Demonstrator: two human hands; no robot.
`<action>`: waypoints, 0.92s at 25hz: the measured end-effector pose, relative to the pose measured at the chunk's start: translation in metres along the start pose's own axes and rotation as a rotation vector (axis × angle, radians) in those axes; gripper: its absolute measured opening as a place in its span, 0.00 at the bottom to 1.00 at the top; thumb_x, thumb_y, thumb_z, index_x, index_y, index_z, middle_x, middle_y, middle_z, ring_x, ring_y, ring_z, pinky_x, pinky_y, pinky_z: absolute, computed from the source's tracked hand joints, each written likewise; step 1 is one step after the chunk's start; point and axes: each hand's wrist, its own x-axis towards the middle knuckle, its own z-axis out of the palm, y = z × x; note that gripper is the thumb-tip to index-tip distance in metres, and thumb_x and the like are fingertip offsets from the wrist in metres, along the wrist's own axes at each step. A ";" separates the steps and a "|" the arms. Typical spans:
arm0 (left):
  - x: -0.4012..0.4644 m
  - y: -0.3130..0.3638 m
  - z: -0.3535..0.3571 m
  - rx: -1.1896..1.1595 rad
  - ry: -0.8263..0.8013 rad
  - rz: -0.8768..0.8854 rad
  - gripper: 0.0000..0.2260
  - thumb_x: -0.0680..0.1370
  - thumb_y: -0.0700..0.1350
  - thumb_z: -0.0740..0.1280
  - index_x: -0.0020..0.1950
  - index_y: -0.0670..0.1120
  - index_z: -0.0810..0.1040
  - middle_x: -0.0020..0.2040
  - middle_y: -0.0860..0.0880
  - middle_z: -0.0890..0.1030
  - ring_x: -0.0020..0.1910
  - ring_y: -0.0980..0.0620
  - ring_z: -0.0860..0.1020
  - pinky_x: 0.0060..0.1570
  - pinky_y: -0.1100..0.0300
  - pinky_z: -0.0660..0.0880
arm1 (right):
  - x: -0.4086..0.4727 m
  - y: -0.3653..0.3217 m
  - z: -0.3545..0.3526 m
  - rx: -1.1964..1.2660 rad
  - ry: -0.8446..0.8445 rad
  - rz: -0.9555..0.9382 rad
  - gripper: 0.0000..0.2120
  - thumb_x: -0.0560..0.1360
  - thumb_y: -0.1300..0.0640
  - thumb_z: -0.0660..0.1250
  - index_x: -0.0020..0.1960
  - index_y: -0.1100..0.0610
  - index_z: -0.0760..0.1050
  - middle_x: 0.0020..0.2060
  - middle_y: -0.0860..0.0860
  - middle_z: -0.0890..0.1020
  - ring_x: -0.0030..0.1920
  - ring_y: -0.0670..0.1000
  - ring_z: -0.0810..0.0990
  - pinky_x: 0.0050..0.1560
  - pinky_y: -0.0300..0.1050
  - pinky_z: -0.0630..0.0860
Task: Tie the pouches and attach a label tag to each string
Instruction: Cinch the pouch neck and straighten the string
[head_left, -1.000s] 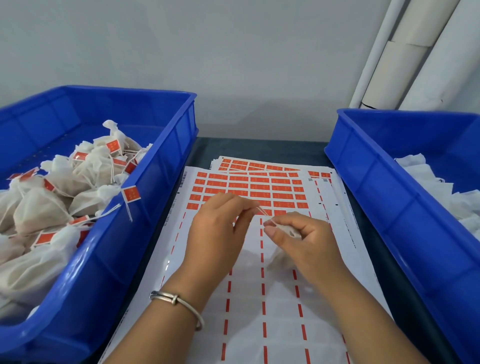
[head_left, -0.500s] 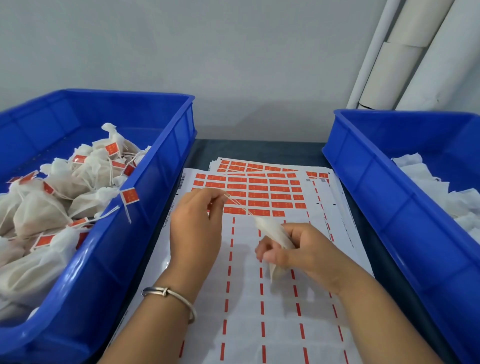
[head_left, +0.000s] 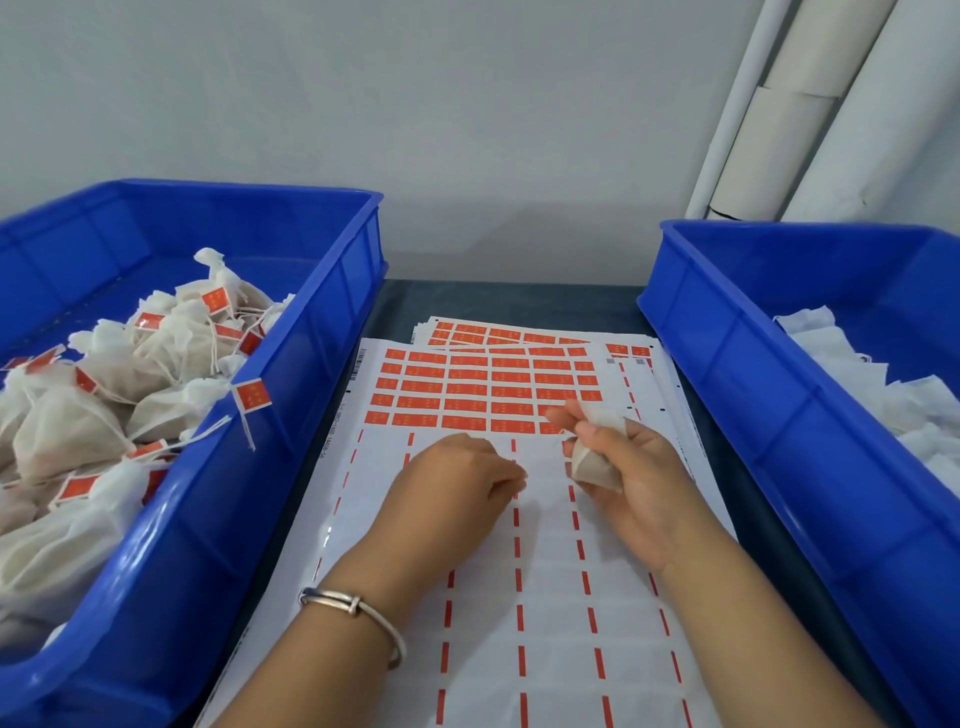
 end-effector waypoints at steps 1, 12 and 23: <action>0.000 0.001 -0.001 -0.008 -0.018 0.021 0.11 0.79 0.50 0.63 0.59 0.55 0.80 0.52 0.55 0.80 0.46 0.58 0.73 0.47 0.69 0.71 | -0.001 0.002 0.001 -0.178 0.046 -0.040 0.09 0.66 0.47 0.72 0.46 0.43 0.83 0.47 0.37 0.83 0.50 0.44 0.82 0.49 0.41 0.79; -0.008 0.004 -0.011 -0.139 0.162 0.150 0.09 0.77 0.48 0.66 0.55 0.51 0.82 0.49 0.56 0.79 0.43 0.62 0.69 0.44 0.76 0.64 | -0.003 0.013 0.005 -0.968 -0.142 -0.195 0.06 0.75 0.51 0.68 0.40 0.49 0.75 0.39 0.45 0.80 0.40 0.46 0.78 0.37 0.31 0.72; -0.004 0.015 -0.002 -0.589 0.122 -0.042 0.11 0.79 0.45 0.63 0.40 0.61 0.71 0.40 0.62 0.76 0.44 0.69 0.73 0.40 0.78 0.69 | -0.013 -0.001 0.008 -0.689 -0.359 -0.141 0.07 0.73 0.60 0.69 0.41 0.49 0.79 0.35 0.47 0.82 0.40 0.46 0.80 0.38 0.35 0.77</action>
